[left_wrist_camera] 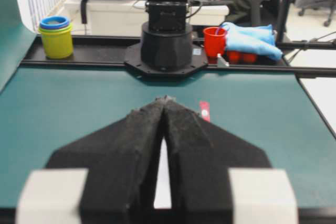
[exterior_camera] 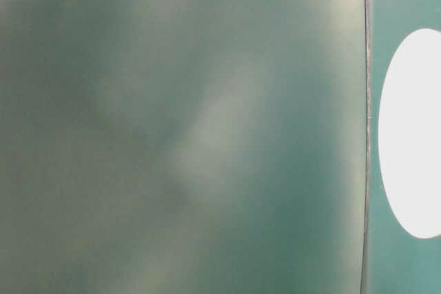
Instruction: Grip the spoon and scoop the red block from the bowl with right arm.
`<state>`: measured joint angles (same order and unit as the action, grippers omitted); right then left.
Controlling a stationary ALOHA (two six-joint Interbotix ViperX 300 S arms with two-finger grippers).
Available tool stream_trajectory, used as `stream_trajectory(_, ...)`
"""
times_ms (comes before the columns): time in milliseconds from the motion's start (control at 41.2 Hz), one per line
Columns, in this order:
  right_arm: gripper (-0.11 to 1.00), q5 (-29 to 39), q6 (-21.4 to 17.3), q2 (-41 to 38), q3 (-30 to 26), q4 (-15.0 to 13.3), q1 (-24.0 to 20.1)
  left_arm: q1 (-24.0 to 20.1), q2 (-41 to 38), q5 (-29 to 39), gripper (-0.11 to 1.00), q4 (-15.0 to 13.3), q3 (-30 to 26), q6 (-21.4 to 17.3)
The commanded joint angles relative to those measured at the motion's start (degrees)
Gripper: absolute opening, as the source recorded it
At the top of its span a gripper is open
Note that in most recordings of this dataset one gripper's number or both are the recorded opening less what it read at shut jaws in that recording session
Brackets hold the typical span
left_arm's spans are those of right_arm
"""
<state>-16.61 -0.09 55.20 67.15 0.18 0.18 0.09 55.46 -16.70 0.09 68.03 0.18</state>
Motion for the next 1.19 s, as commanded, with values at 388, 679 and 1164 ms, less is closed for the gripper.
stream_trajectory(388, 0.0, 1.58, -1.67, -1.93, -2.64, 0.44, 0.09, 0.09, -0.7, 5.54, 0.0, 0.18, -2.81, -0.53)
stream_trajectory(679, 0.0, 1.67, -1.67, -1.93, -3.25, 0.44, 0.0, 0.09, -0.7, 8.53, 0.0, 0.18, -3.25, 0.09)
stream_trajectory(1164, 0.0, 1.76, -1.85, -1.93, -4.48, 0.53, 0.09, 0.09, -0.7, 9.76, 0.0, 0.18, -4.57, 0.26)
